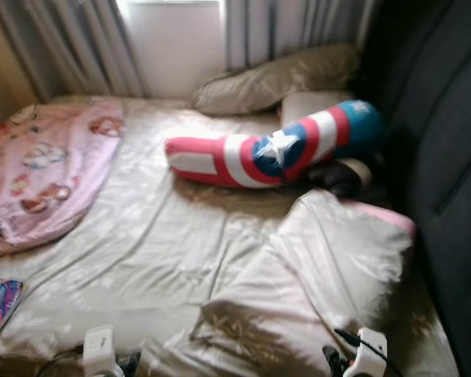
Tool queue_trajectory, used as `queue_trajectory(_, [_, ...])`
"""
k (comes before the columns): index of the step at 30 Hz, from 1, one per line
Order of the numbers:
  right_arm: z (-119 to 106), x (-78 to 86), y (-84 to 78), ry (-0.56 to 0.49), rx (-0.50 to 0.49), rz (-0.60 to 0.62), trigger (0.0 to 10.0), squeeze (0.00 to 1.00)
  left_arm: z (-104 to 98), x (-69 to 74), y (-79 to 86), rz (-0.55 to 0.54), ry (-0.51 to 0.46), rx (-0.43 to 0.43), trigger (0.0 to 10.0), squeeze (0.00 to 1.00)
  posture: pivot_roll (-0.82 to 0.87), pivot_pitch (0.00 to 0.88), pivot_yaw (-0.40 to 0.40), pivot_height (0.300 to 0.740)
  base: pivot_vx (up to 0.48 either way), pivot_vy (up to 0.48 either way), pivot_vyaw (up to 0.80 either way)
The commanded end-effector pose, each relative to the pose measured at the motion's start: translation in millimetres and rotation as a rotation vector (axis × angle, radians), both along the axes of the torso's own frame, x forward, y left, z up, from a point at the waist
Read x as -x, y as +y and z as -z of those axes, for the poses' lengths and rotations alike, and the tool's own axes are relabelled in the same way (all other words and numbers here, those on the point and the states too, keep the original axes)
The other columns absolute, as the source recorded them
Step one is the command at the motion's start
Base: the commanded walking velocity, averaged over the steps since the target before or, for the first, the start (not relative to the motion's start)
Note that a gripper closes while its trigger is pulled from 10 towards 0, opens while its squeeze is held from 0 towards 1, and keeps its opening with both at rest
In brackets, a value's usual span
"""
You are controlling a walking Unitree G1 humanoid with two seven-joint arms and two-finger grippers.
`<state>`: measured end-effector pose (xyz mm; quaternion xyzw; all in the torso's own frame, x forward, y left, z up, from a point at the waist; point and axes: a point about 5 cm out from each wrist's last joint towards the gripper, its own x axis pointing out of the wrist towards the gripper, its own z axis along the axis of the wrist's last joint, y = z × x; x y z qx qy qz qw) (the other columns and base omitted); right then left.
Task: Clean up the room
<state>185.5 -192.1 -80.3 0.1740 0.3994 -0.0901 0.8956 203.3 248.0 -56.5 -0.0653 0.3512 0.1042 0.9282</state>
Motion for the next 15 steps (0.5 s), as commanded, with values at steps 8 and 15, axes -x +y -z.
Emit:
queue_trajectory(8, [-33.7, -45.3, -6.7, -0.272, 0.105, -0.016, 10.0, 0.0, -34.6, -44.0, -9.7, 0.086, -0.271, -0.006, 10.0, 0.0, 0.04, 0.0, -0.021, 0.74, 0.0, 0.0, 0.0])
queue_trajectory(15, [-48.2, -57.7, -6.4, -0.395, 0.126, -0.046, 10.0, 0.0, -57.0, -61.8, -16.3, 0.163, -0.429, -0.02, 10.0, 0.0, 0.02, 0.0, -0.024, 0.74, 0.0, 0.0, 0.0])
